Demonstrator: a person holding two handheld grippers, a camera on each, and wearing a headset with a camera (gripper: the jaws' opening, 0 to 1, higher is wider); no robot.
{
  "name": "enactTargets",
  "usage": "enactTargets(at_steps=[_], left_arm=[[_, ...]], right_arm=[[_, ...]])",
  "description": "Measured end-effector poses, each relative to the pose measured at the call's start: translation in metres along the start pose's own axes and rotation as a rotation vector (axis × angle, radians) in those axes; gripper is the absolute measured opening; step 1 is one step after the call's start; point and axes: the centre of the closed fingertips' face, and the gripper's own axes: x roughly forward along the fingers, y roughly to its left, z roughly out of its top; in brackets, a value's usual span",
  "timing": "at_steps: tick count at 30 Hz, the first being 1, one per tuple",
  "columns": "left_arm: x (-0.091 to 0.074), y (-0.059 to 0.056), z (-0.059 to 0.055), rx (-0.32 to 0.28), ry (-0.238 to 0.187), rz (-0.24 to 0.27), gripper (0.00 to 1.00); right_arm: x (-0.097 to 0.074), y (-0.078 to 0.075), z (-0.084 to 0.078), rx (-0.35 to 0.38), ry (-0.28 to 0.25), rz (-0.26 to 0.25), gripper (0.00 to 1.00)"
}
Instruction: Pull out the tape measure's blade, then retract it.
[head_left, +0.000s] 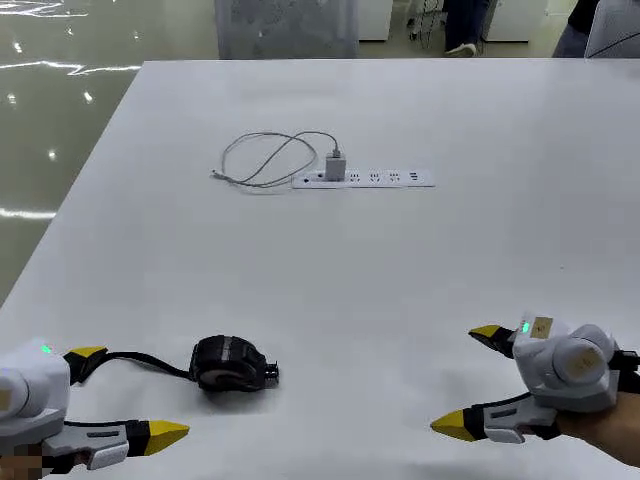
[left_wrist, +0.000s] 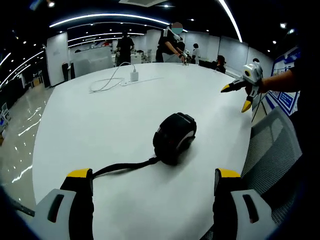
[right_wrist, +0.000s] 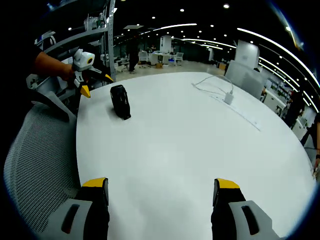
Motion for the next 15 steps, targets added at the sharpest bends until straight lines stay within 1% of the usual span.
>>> enactTargets(at_steps=[4, 5, 6, 8, 10, 12, 13, 15], left_arm=[[-0.002, 0.001, -0.001, 0.008, 0.003, 0.006, 0.99], [-0.004, 0.001, 0.0, 0.0, -0.003, 0.003, 0.99], [-0.005, 0.001, 0.002, 0.003, -0.016, 0.004, 0.99], [-0.005, 0.001, 0.002, 0.005, -0.014, 0.0, 0.99], [-0.006, 0.001, 0.002, 0.008, -0.008, 0.002, 0.99], [-0.007, 0.003, -0.002, 0.013, 0.016, 0.01, 0.99], [-0.008, 0.004, -0.003, 0.016, 0.022, 0.015, 0.99], [-0.01, 0.004, -0.001, 0.011, 0.015, 0.014, 0.99]], right_arm=[[-0.009, -0.006, -0.007, 0.02, -0.006, 0.001, 0.9], [-0.013, -0.007, -0.009, 0.028, -0.006, 0.002, 0.92], [-0.014, -0.008, -0.011, 0.035, -0.007, 0.003, 0.94], [-0.019, -0.008, -0.015, 0.033, -0.014, 0.006, 0.99], [-0.024, -0.008, -0.019, 0.025, -0.024, 0.007, 0.99], [-0.026, -0.01, -0.023, 0.039, -0.021, 0.008, 0.99], [-0.028, -0.011, -0.026, 0.051, -0.016, 0.007, 0.99], [-0.032, -0.015, -0.029, 0.05, -0.013, -0.008, 0.99]])
